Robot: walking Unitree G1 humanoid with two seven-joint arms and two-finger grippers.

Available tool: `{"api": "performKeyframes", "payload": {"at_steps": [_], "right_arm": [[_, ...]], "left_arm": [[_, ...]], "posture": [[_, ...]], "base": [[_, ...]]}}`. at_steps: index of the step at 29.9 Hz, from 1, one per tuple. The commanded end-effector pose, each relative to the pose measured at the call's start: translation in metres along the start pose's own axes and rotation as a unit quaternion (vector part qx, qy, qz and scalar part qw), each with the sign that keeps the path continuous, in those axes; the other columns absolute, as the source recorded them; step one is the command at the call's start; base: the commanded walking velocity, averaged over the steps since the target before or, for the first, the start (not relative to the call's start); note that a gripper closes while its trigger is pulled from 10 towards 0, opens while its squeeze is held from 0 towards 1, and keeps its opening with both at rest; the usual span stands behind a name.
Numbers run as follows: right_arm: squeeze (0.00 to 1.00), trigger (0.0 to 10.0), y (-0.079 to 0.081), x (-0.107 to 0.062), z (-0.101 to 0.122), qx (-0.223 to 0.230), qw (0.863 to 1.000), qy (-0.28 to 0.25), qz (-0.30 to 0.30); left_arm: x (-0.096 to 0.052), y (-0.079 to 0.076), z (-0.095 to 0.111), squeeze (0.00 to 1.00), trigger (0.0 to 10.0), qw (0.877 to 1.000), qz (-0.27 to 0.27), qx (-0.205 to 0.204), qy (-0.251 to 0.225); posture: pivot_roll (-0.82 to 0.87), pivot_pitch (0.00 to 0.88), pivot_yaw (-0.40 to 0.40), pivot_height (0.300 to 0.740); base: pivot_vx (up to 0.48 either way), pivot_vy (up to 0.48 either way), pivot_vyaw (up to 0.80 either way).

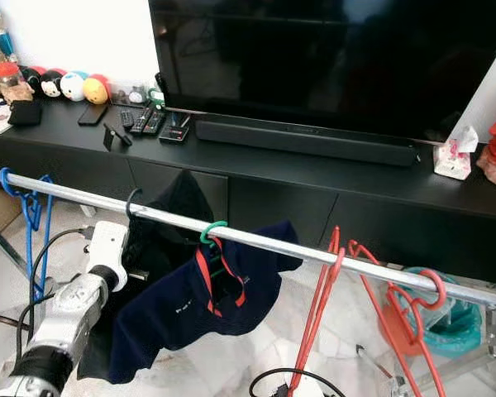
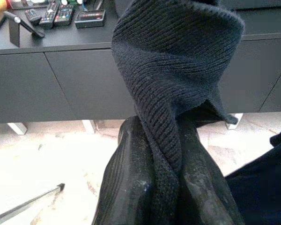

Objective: Hang hanger

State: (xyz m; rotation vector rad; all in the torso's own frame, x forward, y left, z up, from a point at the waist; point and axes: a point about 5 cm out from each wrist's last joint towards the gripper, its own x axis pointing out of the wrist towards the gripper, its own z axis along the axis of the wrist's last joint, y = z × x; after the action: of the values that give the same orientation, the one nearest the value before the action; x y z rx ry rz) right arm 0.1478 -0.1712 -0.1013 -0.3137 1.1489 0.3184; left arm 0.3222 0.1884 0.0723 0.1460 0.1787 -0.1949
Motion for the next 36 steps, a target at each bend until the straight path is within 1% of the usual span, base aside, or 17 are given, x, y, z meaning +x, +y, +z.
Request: {"api": "performKeyframes", "payload": {"at_steps": [1,3,4,6,8,12,14,24,26,27,31,32,36], "right_arm": [[0.00,10.0,0.000,0.000,-0.004,0.005,1.000,0.008,0.002],[0.00,10.0,0.001,0.000,-0.004,0.006,1.000,0.008,0.003],[0.00,10.0,0.001,0.000,-0.004,0.007,1.000,0.009,0.005],[0.00,10.0,0.001,0.000,-0.004,0.007,1.000,0.009,0.005],[0.00,10.0,0.001,0.000,-0.004,0.008,1.000,0.009,0.006],[0.00,10.0,0.002,0.000,-0.004,0.010,1.000,0.010,0.008],[0.00,10.0,0.002,0.000,-0.004,0.009,1.000,0.011,0.009],[0.00,10.0,0.003,0.000,-0.004,0.009,1.000,0.011,0.011],[0.00,10.0,0.003,0.000,-0.004,0.009,1.000,0.011,0.011],[0.00,10.0,0.003,0.000,-0.004,0.009,1.000,0.011,0.011],[0.00,10.0,0.003,0.000,-0.004,0.008,1.000,0.011,0.011],[0.00,10.0,0.003,0.000,-0.004,0.008,1.000,0.011,0.011],[0.00,10.0,0.003,0.000,-0.004,0.007,1.000,0.010,0.011]], "left_arm": [[0.009,0.002,0.016,0.00,10.0,1.000,0.004,0.005,-0.019],[0.011,0.002,0.016,0.00,10.0,1.000,0.007,0.010,-0.011],[0.013,0.002,0.014,0.00,10.0,1.000,0.006,0.017,0.004],[0.013,0.002,0.013,0.00,10.0,1.000,0.006,0.018,0.007],[0.014,-0.002,0.010,0.00,10.0,1.000,-0.004,0.021,0.019],[0.012,-0.007,-0.004,0.00,10.0,0.998,-0.016,0.030,0.058],[0.010,-0.007,-0.011,0.00,10.0,0.997,-0.022,0.019,0.075],[0.003,-0.005,-0.023,0.00,10.0,0.995,-0.024,0.021,0.098],[0.001,-0.005,-0.025,0.00,10.0,0.995,-0.025,0.022,0.099],[-0.001,-0.006,-0.028,0.00,10.0,0.994,-0.025,0.022,0.103],[-0.004,-0.007,-0.030,0.00,10.0,0.994,-0.025,0.021,0.106],[-0.007,-0.008,-0.032,0.00,10.0,0.994,-0.027,0.020,0.108],[-0.010,-0.009,-0.033,0.00,10.0,0.993,-0.030,0.019,0.109]], "posture": [[-0.15,0.000,-0.035,0.740],[-0.16,0.000,-0.033,0.740],[-0.16,0.000,-0.031,0.740],[-0.16,0.000,-0.031,0.740],[-0.16,0.000,-0.029,0.740],[-0.16,0.000,-0.027,0.740],[-0.16,0.000,-0.026,0.740],[-0.16,0.000,-0.023,0.740],[-0.16,0.000,-0.023,0.740],[-0.16,0.000,-0.023,0.740],[-0.16,0.000,-0.023,0.740],[-0.15,0.000,-0.024,0.740],[-0.15,0.000,-0.024,0.740]], "base": [[0.000,0.000,0.00],[0.000,0.000,0.00],[0.000,0.000,0.00],[0.000,0.000,0.00],[0.000,0.000,0.00],[0.000,0.000,0.00],[0.000,0.000,0.00],[0.000,0.000,0.00],[0.000,0.000,0.00],[0.000,0.000,0.00],[0.000,0.000,0.00],[0.000,0.000,0.00],[0.000,0.000,0.00]]}}
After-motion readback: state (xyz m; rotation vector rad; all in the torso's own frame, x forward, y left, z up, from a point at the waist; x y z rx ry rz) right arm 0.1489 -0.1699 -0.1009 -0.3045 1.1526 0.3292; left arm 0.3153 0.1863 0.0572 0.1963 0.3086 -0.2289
